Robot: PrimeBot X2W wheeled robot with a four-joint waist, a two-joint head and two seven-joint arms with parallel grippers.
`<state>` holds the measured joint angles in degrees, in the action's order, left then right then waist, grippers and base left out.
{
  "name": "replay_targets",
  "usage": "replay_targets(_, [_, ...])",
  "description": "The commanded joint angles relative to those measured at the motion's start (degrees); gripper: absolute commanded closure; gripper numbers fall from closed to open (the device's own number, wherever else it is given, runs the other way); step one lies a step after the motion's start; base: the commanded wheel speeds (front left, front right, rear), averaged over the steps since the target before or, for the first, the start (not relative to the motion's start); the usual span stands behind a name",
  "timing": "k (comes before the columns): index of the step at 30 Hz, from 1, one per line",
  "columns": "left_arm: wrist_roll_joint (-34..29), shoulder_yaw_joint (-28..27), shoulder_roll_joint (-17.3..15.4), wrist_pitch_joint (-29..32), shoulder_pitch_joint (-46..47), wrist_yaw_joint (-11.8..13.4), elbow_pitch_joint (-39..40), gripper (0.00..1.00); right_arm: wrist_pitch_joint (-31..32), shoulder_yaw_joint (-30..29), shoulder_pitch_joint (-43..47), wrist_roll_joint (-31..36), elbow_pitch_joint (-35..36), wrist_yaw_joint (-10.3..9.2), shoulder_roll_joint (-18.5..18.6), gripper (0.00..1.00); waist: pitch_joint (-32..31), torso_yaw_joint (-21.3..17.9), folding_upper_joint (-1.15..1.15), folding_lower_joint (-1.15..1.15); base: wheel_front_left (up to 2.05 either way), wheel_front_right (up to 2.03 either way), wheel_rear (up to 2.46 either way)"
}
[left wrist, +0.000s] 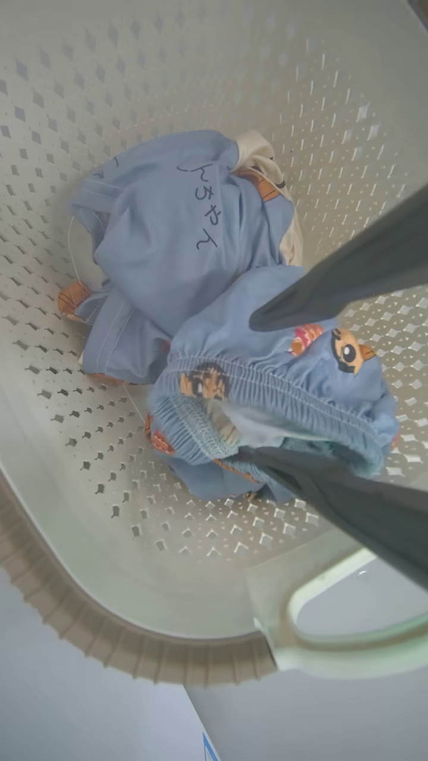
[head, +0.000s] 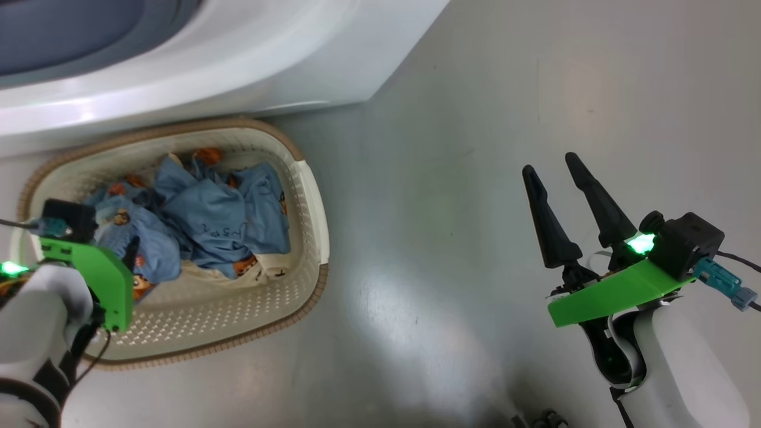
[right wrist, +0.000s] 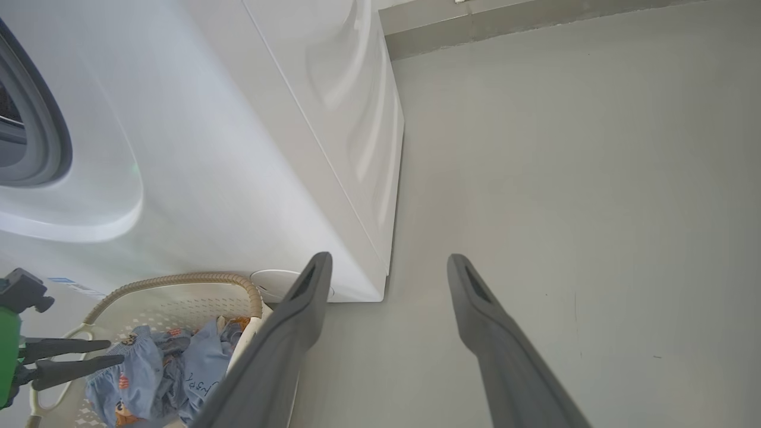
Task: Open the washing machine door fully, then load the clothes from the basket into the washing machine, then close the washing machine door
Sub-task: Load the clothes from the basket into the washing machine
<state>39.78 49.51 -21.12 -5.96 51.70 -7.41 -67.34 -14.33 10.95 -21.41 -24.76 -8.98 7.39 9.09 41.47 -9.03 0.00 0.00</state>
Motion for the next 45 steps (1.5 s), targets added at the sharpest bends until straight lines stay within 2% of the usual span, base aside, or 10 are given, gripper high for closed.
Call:
replay_targets(1, [0.32,-0.78,-2.76,0.01,0.79,-0.08,-0.34,0.0,-0.67,1.35,0.55,0.6,1.39,0.1,-0.21,0.0,1.12,-0.55,0.0,0.0,0.0,0.0,0.0])
replay_targets(19, [4.9,5.25,-2.38,2.81,3.81,-0.08,-2.82,0.0,-0.67,1.91,0.22,0.96,2.31,0.1,-0.68,0.0,3.52,-1.0,0.0,0.0,0.0,0.0,0.0])
replay_targets(20, [5.25,5.64,-2.38,3.09,3.78,-0.08,-2.58,0.17,-0.67,1.94,0.18,0.94,2.32,0.1,-0.68,0.0,3.54,-1.02,0.0,0.0,0.0,0.0,0.0])
replay_targets(22, [5.96,6.3,-2.51,3.38,3.78,-0.08,-2.26,0.89,-0.67,2.0,0.06,0.92,2.34,0.1,-0.69,0.0,3.55,-1.05,0.0,0.0,0.0,0.0,0.0])
replay_targets(23, [6.4,6.6,-2.53,3.57,3.74,-0.08,-2.06,1.0,-0.67,1.99,0.01,0.91,2.34,0.1,-0.69,0.0,3.51,-1.05,0.0,0.0,0.0,0.0,0.0])
replay_targets(33, [11.76,8.24,-2.08,1.27,2.91,-0.08,-0.34,1.0,-0.67,1.2,0.23,1.04,1.92,0.1,-0.44,0.0,1.16,0.34,0.0,0.0,0.0,0.0,0.0])
replay_targets(45, [20.42,5.95,0.09,-7.06,-2.86,-0.08,1.64,1.0,-0.67,0.65,2.56,0.23,-0.15,0.1,0.99,0.0,-8.53,3.21,0.0,0.0,0.0,0.0,0.0])
